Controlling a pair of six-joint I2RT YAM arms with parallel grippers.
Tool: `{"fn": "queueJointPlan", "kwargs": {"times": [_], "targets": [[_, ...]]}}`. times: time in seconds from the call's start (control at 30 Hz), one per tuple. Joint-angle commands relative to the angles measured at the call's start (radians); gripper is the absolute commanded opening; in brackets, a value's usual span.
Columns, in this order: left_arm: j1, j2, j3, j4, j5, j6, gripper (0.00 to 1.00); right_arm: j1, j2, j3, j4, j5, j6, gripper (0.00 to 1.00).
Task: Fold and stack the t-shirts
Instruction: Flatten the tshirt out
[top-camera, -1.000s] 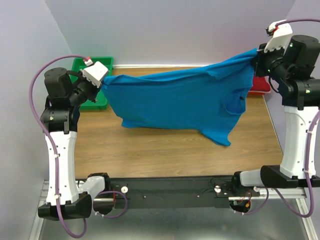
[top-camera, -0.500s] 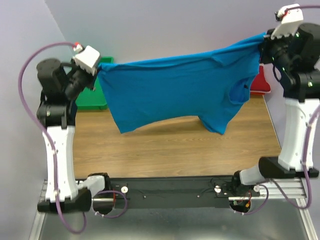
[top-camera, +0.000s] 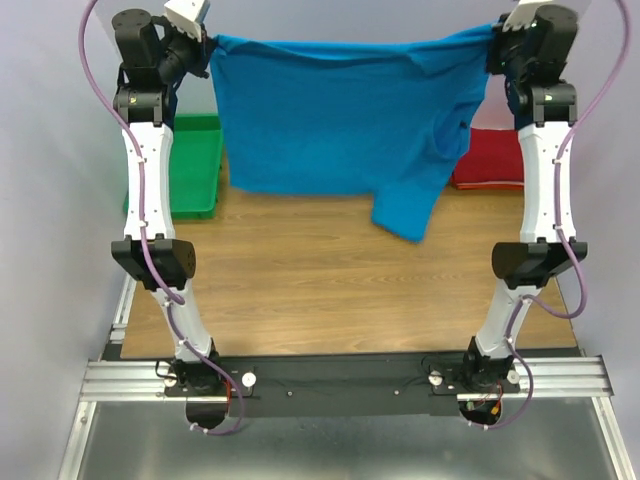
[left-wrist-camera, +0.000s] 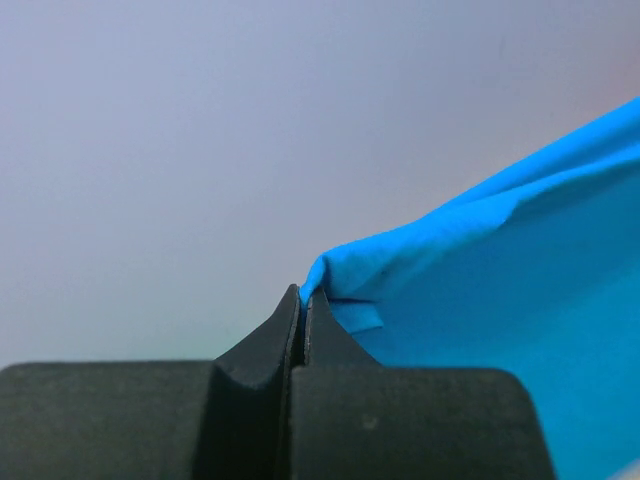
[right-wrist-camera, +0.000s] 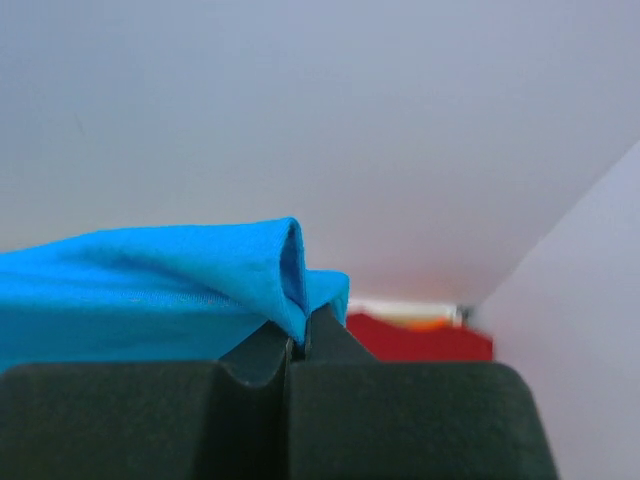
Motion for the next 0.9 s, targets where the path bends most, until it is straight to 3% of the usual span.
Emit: {"fn": "queueJointPlan", "kwargs": {"times": [0.0, 0.13, 0.23, 0.27, 0.37, 0.4, 0.53, 0.6, 0.7, 0.87], "targets": [[0.003, -0.112, 0.000, 0.227, -0.097, -0.074, 0.00, -0.015, -0.061, 0.097, 0.305, 0.028, 0.036, 0.01], [0.003, -0.259, -0.264, 0.430, -0.117, -0.033, 0.00, -0.013, -0.096, 0.045, 0.368, 0.000, 0.005, 0.01], [0.003, -0.303, -0.384, 0.399, -0.085, 0.066, 0.00, -0.013, -0.177, -0.136, 0.367, -0.045, -0.017, 0.01], [0.003, -0.310, -0.418, 0.377, -0.076, 0.105, 0.00, -0.013, -0.206, -0.300, 0.367, -0.078, -0.020, 0.01], [0.003, -0.362, -0.622, 0.298, 0.008, 0.261, 0.00, -0.013, -0.346, -0.560, 0.362, -0.147, -0.058, 0.01], [0.004, -0.381, -0.763, 0.285, 0.024, 0.313, 0.00, -0.013, -0.380, -0.725, 0.358, -0.157, -0.088, 0.01], [0.001, -0.470, -1.099, 0.217, 0.036, 0.510, 0.00, -0.013, -0.541, -1.061, 0.327, -0.204, -0.193, 0.01], [0.000, -0.482, -1.253, 0.199, 0.023, 0.602, 0.00, -0.013, -0.584, -1.147, 0.254, -0.247, -0.249, 0.01], [-0.003, -0.455, -1.355, 0.149, -0.003, 0.680, 0.02, -0.013, -0.551, -1.248, 0.113, -0.299, -0.321, 0.01], [-0.002, -0.350, -1.394, 0.029, -0.057, 0.782, 0.04, -0.012, -0.376, -1.253, -0.102, -0.290, -0.360, 0.01]]}}
